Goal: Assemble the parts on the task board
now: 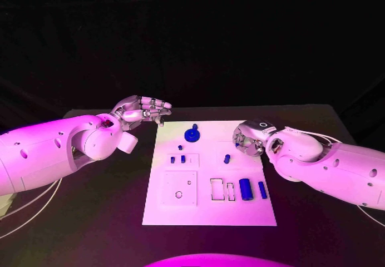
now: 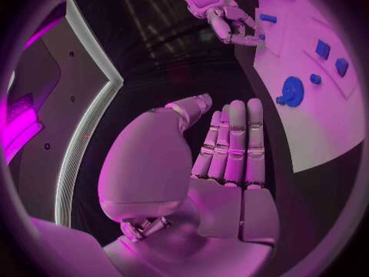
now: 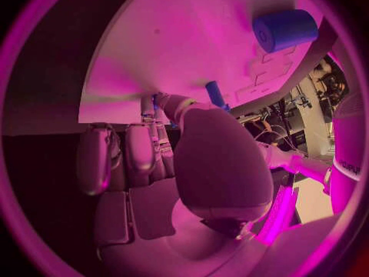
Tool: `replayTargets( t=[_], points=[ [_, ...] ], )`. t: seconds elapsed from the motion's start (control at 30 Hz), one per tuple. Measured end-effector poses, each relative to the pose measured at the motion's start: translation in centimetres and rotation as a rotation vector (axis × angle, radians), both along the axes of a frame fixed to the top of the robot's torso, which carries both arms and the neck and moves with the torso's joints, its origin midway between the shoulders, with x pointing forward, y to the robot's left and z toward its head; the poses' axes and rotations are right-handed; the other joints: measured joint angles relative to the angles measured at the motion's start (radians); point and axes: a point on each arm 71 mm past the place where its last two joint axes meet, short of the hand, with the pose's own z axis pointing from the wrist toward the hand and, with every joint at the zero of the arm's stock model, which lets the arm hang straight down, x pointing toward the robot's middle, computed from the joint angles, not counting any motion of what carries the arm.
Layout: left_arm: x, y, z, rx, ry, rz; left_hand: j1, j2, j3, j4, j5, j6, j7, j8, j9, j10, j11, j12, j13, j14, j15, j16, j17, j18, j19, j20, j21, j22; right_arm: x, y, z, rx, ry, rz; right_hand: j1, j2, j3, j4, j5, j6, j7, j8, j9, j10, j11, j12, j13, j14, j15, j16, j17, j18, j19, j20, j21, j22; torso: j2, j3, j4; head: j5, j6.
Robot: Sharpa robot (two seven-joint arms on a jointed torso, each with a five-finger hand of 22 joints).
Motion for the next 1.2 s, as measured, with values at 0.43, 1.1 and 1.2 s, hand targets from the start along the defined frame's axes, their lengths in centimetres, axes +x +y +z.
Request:
replayTargets(
  t=[0.43,1.1,1.2],
  points=[
    [-0.04,0.04,-0.01,-0.001,0.003,-0.003,0.004,0.004,-0.003,-0.003,0.000,0.000,0.000,0.000,0.000,-0.004,-0.004,0.004,0.000,0.000,0.000,-0.005,-0.001,0.000,0.000,0.000,0.000,-0.003,-0.05,0.13,-0.05,0.003,-0.001,-0.005,0.000,0.023,0.025,-0.036,0.008,0.033,-0.009,0.029,0.025,0.037,-0.010,-0.009,0.007,0.002,-0.012,0.011,-0.006,0.000,0.007,-0.007,0.019,0.000,0.000,-0.0001,-0.0003,0.000,-0.003],
    [-0.07,0.14,-0.04,0.000,0.009,-0.008,0.004,0.004,-0.003,-0.003,0.000,-0.004,0.004,0.000,-0.002,-0.007,0.000,0.004,-0.001,-0.004,0.004,-0.005,-0.003,0.000,0.004,-0.004,-0.004,-0.005,-0.76,-0.53,0.31,0.051,-0.030,-0.016,0.007,0.030,0.035,-0.049,0.006,0.038,-0.010,0.037,0.039,0.037,-0.010,-0.008,0.011,0.002,-0.012,0.011,-0.009,0.000,0.007,-0.007,0.023,0.000,-0.001,-0.0002,-0.0005,0.000,0.000],
    [-0.06,0.14,-0.04,0.000,0.009,-0.008,0.004,0.004,-0.003,-0.003,0.000,-0.004,0.004,0.000,-0.002,-0.007,0.000,0.004,-0.001,-0.004,0.004,-0.005,-0.003,0.000,0.004,-0.004,-0.004,-0.005,-0.89,-0.62,0.67,0.061,-0.039,-0.014,0.007,0.030,0.035,-0.049,0.006,0.038,-0.010,0.036,0.039,0.037,-0.010,-0.008,0.011,0.002,-0.012,0.014,-0.009,0.000,0.007,-0.007,0.026,0.000,-0.001,-0.0003,-0.0006,0.000,0.001]
  ],
)
